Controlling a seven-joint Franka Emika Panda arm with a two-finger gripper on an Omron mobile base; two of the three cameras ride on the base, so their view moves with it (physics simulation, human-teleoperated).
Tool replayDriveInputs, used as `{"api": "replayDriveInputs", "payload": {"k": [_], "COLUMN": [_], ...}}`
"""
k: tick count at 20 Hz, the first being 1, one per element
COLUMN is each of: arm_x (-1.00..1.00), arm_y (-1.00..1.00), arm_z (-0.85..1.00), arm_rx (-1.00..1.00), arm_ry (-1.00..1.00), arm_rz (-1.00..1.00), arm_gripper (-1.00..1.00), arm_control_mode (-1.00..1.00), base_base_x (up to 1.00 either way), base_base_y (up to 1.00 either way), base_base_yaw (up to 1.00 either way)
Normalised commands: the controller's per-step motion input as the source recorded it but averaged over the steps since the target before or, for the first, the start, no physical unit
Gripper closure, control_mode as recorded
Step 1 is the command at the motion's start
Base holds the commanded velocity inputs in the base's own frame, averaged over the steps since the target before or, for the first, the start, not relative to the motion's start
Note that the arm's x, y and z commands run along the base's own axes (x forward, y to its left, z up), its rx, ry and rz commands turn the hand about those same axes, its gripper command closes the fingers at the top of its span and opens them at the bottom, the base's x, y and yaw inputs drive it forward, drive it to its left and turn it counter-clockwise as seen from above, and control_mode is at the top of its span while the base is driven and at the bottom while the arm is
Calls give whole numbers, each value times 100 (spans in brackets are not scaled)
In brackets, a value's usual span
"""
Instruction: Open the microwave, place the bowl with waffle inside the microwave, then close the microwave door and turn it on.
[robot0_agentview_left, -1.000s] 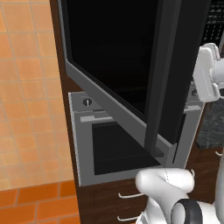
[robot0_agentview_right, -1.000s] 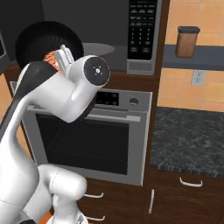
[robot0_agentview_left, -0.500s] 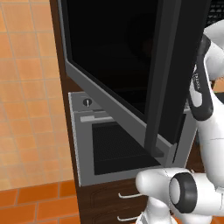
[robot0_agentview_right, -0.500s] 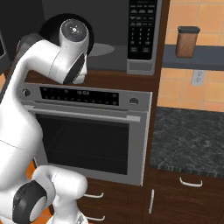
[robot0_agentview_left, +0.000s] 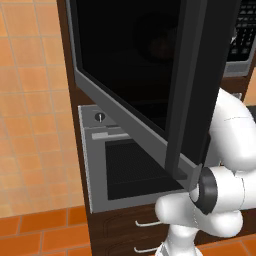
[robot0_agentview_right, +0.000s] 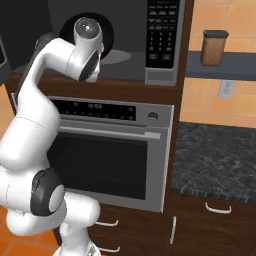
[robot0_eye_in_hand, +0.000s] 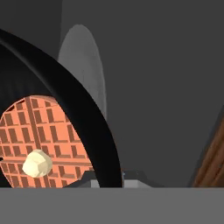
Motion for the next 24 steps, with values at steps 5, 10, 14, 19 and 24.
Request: {"api": "replayDriveInputs", "payload": {"k": [5, 10, 14, 19, 24], "arm_x": [88, 56, 43, 24, -8], "arm_y": [24, 15, 24, 27, 13], "arm_z": [-6, -34, -47, -29, -4], "arm_rx": [0, 0, 0, 4, 6], "arm_ry": [6, 7, 1, -6, -7], "arm_rz": [3, -1, 0, 3, 15], "arm_gripper": [100, 100, -100, -100, -100], "arm_control_mode": [-100, -100, -100, -100, -100], "base_base_x": [0, 0, 0, 0, 0], "base_base_y": [0, 0, 0, 0, 0], "base_base_yaw": [0, 0, 0, 0, 0]}}
